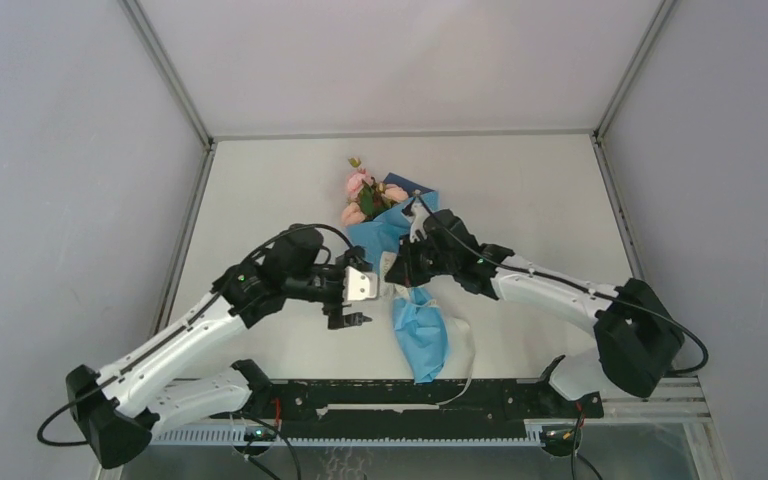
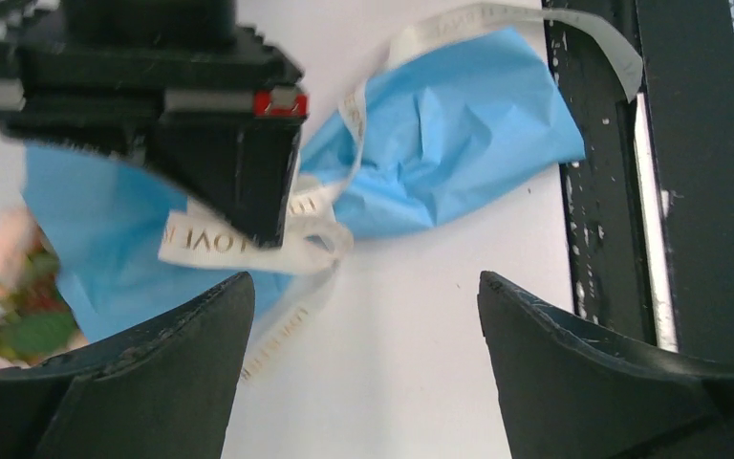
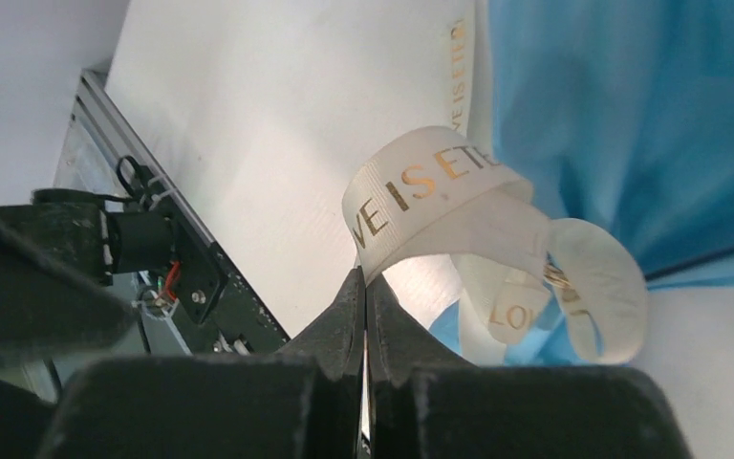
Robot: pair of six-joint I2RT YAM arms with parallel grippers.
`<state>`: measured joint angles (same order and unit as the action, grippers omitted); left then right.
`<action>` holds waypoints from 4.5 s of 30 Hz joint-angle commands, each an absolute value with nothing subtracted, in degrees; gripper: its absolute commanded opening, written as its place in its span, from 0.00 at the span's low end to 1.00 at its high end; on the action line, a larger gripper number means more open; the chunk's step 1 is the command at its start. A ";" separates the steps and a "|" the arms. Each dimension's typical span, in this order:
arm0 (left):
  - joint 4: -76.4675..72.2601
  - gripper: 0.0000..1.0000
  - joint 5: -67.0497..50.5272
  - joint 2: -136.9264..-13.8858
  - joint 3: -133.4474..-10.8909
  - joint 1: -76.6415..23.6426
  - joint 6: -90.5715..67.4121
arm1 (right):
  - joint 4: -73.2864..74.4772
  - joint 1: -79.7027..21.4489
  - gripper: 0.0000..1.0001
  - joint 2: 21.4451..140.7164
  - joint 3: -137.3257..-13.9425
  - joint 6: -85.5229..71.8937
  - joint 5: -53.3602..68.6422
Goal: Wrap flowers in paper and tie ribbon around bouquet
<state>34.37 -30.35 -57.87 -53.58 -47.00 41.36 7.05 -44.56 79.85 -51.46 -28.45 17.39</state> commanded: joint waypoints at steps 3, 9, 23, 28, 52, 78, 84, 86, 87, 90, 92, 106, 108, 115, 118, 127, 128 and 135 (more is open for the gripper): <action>30.52 0.88 -38.40 -52.05 -44.70 -35.30 27.64 | 3.39 -49.79 0.15 86.69 -54.25 -26.13 15.41; 21.12 0.84 -38.40 -50.33 -37.79 -28.74 22.90 | 12.21 -56.35 0.44 91.49 -60.47 -17.46 12.53; 22.23 0.51 -40.15 -51.95 -35.25 -32.16 46.01 | 27.63 -47.99 0.53 80.12 -62.54 -12.74 8.30; 8.40 0.58 -37.13 -60.02 -35.58 -39.89 49.60 | 26.18 -38.33 0.56 82.41 -62.39 -9.71 17.31; -9.21 0.52 -32.42 -82.89 -39.98 -46.70 59.56 | 23.70 -31.39 0.22 93.84 -63.19 -6.49 31.31; -20.78 0.47 -35.46 -87.78 -40.16 -49.45 49.61 | 19.19 -30.80 0.00 85.86 -56.82 -11.41 32.52; -18.14 0.36 -31.73 -89.75 -41.51 -50.00 47.61 | 18.12 -30.10 0.00 84.68 -55.48 -12.00 32.72; -19.04 0.33 -29.84 -89.90 -41.66 -50.10 47.00 | 17.75 -29.82 0.00 84.33 -55.12 -12.12 32.93; -19.37 0.30 -28.07 -89.75 -41.71 -50.12 46.37 | 17.65 -29.72 0.00 84.17 -54.85 -12.19 33.15; -19.17 0.07 -23.57 -88.47 -42.04 -49.58 43.36 | 17.74 -29.25 0.00 83.58 -54.31 -12.13 33.56; -18.15 0.00 -20.89 -87.24 -42.65 -48.97 39.59 | 17.82 -28.97 0.00 83.06 -54.00 -12.13 34.06; -8.48 0.00 -19.58 -86.52 -45.97 -46.09 22.47 | 16.70 -21.74 0.63 85.51 -57.00 -12.13 41.30; -8.51 0.00 -20.39 -86.73 -45.96 -46.09 22.57 | 16.70 -20.22 0.63 86.25 -57.81 -12.34 40.51; -11.57 0.00 -21.45 -87.95 -45.97 -46.10 19.44 | 17.78 -19.53 0.45 93.07 -59.50 -10.41 35.85; -12.53 0.00 -21.18 -88.36 -46.13 -45.91 19.08 | 19.32 -19.57 0.28 96.37 -60.48 -8.91 36.64; -12.65 0.00 -21.22 -89.34 -46.32 -45.56 18.90 | 16.26 -22.03 0.19 96.77 -59.11 -6.33 50.11; -12.59 0.00 -21.22 -89.39 -46.27 -45.56 18.90 | 15.25 -21.94 0.19 96.55 -58.85 -6.78 50.87; -13.99 0.00 -19.89 -89.64 -46.27 -45.07 18.63 | 12.13 -21.88 0.23 99.09 -58.56 -8.21 54.18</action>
<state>-10.37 -19.88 -89.65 -44.71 -45.69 19.88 16.03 -21.85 98.89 -58.43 -8.29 49.74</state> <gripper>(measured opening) 0.005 0.216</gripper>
